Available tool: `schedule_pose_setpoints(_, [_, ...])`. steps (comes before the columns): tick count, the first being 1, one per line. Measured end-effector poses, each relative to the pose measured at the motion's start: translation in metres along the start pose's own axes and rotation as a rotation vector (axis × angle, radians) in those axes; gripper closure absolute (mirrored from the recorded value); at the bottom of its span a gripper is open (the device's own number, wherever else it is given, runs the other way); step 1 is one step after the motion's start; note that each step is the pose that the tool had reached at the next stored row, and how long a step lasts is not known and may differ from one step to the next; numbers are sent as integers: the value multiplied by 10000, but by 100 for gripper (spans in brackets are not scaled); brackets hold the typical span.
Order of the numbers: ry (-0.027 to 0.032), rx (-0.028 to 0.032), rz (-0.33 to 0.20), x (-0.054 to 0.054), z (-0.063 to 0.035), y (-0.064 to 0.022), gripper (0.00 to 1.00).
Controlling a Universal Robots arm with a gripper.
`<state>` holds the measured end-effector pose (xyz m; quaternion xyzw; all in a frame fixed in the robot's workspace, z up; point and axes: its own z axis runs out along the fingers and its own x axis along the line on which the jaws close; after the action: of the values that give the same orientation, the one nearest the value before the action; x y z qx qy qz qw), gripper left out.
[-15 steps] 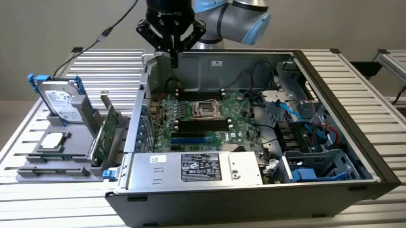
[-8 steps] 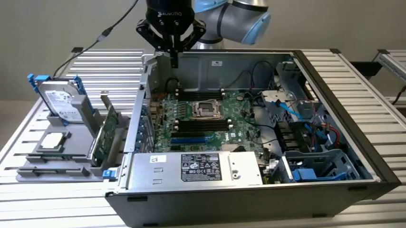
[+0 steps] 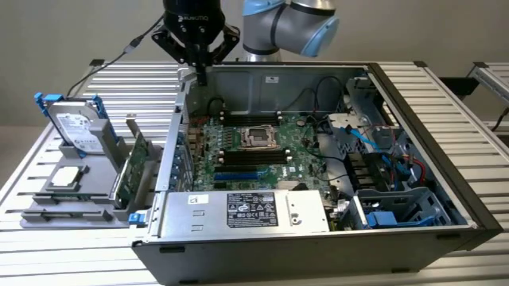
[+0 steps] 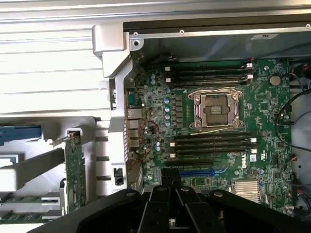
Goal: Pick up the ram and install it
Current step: 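Reach for the ram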
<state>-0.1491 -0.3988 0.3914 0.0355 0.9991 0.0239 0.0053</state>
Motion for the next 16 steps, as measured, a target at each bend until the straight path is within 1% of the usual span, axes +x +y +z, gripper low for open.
schedule_pose_setpoints(3, [22, 2, 0, 136, 12, -10, 89])
schedule_pose_setpoints(16, [35, 3, 1, 724, 110, -78, 89])
